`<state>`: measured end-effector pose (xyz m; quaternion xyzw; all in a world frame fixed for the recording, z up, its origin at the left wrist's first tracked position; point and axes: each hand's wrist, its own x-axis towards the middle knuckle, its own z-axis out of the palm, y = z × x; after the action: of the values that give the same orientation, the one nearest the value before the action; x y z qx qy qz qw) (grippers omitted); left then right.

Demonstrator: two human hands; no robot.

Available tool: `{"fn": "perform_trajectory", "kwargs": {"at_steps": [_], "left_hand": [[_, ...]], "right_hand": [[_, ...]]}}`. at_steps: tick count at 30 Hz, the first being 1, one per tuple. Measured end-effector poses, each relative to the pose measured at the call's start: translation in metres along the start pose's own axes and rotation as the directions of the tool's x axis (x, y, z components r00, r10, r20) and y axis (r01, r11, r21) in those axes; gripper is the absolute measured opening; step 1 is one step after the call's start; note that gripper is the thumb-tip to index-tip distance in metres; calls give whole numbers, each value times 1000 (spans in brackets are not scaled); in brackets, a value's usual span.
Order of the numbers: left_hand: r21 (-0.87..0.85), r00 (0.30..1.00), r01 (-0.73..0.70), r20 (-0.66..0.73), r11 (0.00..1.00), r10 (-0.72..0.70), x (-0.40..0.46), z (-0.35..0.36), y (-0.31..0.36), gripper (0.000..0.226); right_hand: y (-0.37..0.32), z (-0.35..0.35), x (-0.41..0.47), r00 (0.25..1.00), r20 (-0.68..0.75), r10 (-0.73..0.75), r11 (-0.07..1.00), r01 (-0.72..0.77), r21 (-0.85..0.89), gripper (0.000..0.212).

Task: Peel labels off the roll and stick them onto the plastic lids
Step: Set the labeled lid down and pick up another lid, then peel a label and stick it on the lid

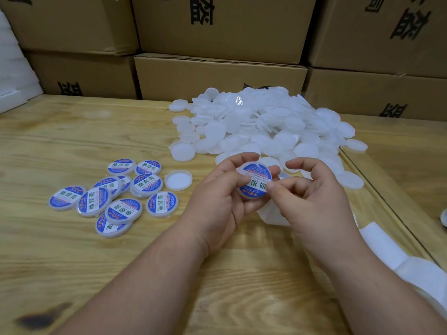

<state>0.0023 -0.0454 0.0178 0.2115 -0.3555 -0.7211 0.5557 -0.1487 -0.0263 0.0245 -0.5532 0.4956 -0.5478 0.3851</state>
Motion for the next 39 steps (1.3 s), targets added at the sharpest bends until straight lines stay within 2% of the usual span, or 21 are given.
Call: {"fn": "perform_trajectory", "kwargs": {"at_steps": [5,8,13,18,23,27,28,30,32,33,36,39], "left_hand": [[18,1000,-4,-5,1000,4,2,-3,-1,52],[91,998,-33,-52,995,37,3,-4,-3,57],[238,968,-135,-174,962,179,4,-8,-2,47],[280,943,-152,-248,948,224,2,-12,4,47],[391,918,-142,-290,909,268,2,-11,12,16],[495,854,-160,-364,854,371,0,-19,26,26],[574,820,-153,-381,804,428,-1,-24,30,27],[798,751,-28,-381,602,540,-3,-38,41,26],[902,729,114,-361,416,581,-6,-54,52,15],[908,722,158,-375,389,582,-8,-61,57,9],[905,684,298,-424,304,593,-11,-78,67,23],[870,646,485,-422,84,636,-10,-89,68,26]], "right_hand": [[-2,1,-1,1000,-8,13,1000,-13,-22,32],[-4,1,-1,999,-26,37,997,-39,-60,24],[-6,-1,-1,995,-83,57,998,-60,-34,7],[-8,-4,-1,990,-130,46,999,-49,-20,4],[-9,-8,0,984,-178,16,1000,-20,-19,7],[-7,-14,1,964,-256,-66,996,49,-72,12],[-5,-15,2,958,-269,-97,991,69,-111,13],[-1,-15,4,955,-260,-146,973,91,-212,15],[2,-13,5,963,-215,-164,941,87,-328,14],[3,-12,5,967,-184,-174,919,92,-382,15],[4,-8,3,982,-86,-169,854,103,-510,22],[4,-8,1,994,7,-113,766,91,-637,34]]}}
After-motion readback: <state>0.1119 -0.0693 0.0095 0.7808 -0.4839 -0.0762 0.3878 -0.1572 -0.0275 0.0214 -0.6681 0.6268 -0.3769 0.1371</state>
